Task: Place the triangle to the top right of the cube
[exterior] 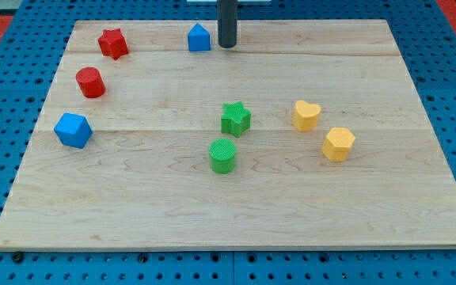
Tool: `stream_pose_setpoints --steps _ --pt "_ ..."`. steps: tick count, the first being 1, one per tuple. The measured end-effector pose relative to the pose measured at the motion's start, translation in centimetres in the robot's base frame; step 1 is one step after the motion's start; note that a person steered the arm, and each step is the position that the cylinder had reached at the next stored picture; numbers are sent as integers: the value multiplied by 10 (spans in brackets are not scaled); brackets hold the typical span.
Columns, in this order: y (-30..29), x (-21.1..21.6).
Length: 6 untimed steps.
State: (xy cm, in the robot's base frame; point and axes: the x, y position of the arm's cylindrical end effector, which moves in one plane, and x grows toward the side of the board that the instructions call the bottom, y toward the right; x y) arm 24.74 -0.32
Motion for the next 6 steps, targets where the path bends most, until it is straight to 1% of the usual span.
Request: stream_pose_setpoints --steps 1,2,4,5,6 --pt "37 -48" --pt "-28 -39" --pt "-128 77" --pt "-159 123" --pt "-159 146"
